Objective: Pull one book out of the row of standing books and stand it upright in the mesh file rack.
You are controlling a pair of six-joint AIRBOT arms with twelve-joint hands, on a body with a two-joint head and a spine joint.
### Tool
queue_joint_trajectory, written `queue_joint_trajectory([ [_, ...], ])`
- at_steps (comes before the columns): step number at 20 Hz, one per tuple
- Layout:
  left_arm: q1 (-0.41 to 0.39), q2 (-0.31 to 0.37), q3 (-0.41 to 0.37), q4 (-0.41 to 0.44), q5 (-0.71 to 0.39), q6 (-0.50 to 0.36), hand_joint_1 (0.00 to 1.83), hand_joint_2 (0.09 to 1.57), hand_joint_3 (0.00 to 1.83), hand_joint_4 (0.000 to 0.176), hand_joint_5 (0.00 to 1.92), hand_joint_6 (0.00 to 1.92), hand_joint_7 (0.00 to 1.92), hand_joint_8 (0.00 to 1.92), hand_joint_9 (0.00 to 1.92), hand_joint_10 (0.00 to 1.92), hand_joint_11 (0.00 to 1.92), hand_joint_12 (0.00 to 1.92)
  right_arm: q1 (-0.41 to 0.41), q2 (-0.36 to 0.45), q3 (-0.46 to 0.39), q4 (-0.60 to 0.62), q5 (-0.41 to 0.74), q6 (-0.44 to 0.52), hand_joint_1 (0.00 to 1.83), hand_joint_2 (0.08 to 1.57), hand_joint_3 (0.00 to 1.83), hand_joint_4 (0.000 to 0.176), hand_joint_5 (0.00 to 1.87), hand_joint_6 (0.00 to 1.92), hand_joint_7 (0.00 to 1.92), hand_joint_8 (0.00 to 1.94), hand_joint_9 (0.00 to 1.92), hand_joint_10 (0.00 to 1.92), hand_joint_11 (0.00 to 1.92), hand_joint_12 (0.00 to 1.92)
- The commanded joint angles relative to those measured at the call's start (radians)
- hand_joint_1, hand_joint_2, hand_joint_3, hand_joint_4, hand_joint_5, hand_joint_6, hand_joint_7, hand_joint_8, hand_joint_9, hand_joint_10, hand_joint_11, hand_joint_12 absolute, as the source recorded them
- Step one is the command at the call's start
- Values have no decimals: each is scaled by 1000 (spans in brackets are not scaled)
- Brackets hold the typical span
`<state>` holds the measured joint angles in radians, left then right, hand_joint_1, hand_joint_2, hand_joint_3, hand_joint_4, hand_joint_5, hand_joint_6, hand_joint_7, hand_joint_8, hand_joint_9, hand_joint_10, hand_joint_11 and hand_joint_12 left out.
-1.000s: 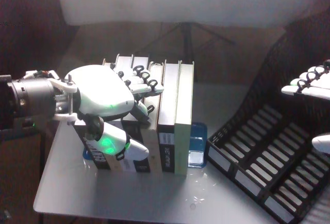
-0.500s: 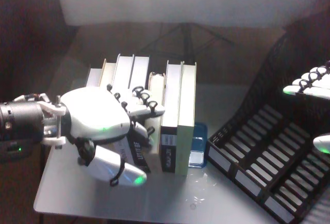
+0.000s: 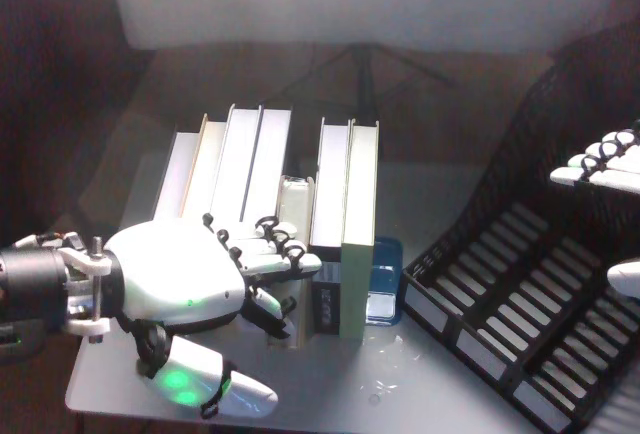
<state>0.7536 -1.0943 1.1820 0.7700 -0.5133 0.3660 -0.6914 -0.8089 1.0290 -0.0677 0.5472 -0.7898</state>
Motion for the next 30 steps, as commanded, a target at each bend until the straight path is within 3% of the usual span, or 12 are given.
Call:
queue_joint_trajectory([
  [1, 17, -1, -8, -17, -33, -9, 101, 1149, 0, 0, 691, 19, 34, 12, 0, 0, 0, 0, -4, 7, 4, 20, 96, -1, 178, 1328, 0, 0, 0, 0, 0, 0, 0, 0, 0, 0],
  [5, 60, -4, -24, -43, -52, -5, 67, 1161, 1, 16, 696, 14, 25, 9, 0, 0, 0, 0, -6, 7, 4, 21, 93, -1, 197, 1332, 1, 0, 0, 0, 0, 0, 0, 0, 0, 0],
  [6, 69, -4, -28, -48, -55, -5, 91, 1157, 0, 2, 657, 3, 32, 10, 0, 0, 0, 0, -6, 7, 4, 21, 92, -1, 193, 1331, 0, 0, 0, 0, 0, 0, 0, 0, 0, 0],
  [14, 143, 10, -56, -98, -103, -19, 127, 1191, 11, 0, 780, 46, 67, 15, 0, 0, 0, 0, -8, 7, 5, 25, 86, -1, 201, 1324, 0, 0, 0, 0, 0, 0, 0, 0, 0, 0],
  [17, 179, 26, -67, -157, -147, -1, 90, 1227, 16, 0, 719, 13, 80, 12, 0, 0, 0, 0, -8, 7, 6, 25, 84, -1, 212, 1332, 0, 0, 0, 0, 0, 0, 0, 0, 0, 0],
  [22, 172, 76, -94, -180, -243, -4, 112, 1338, 26, 2, 344, 0, 1, 0, 0, 0, 0, 0, -8, 5, 8, 25, 82, -1, 207, 1330, 0, 0, 0, 0, 0, 0, 0, 0, 0, 0],
  [23, 168, 80, -96, -182, -256, -5, 96, 1384, 29, 10, 293, 0, 0, 0, 0, 0, 0, 0, -8, 5, 8, 26, 82, -1, 226, 1326, 0, 0, 0, 0, 0, 0, 0, 0, 0, 0],
  [25, 155, 88, -99, -185, -292, -9, 218, 1394, 10, 2, 144, 0, 0, 0, 0, 0, 0, 0, -8, 5, 9, 27, 82, -1, 233, 1329, 0, 0, 0, 0, 0, 0, 0, 0, 0, 0],
  [26, 144, 95, -103, -185, -316, -10, 258, 1378, 1, 17, 76, 0, 0, 0, 0, 0, 0, 0, -8, 5, 9, 27, 82, -1, 227, 1331, 0, 0, 0, 0, 0, 0, 0, 0, 0, 0],
  [27, 137, 100, -105, -185, -335, -15, 338, 1369, 0, 18, 35, 4, 0, 0, 0, 0, 0, 0, -8, 5, 9, 27, 82, -1, 226, 1333, 1, 0, 0, 0, 0, 0, 0, 0, 0, 0],
  [28, 127, 105, -105, -191, -354, -15, 464, 1361, 0, 7, 62, 16, 0, 0, 0, 0, 0, 0, -8, 5, 8, 27, 82, -1, 256, 1332, 0, 0, 0, 0, 0, 0, 0, 0, 0, 0],
  [30, 117, 115, -102, -220, -381, -5, 499, 1367, 0, 0, 66, 16, 0, 0, 0, 0, 0, 0, -8, 6, 4, 26, 87, -1, 262, 1332, 0, 0, 0, 0, 0, 0, 0, 0, 0, 0],
])
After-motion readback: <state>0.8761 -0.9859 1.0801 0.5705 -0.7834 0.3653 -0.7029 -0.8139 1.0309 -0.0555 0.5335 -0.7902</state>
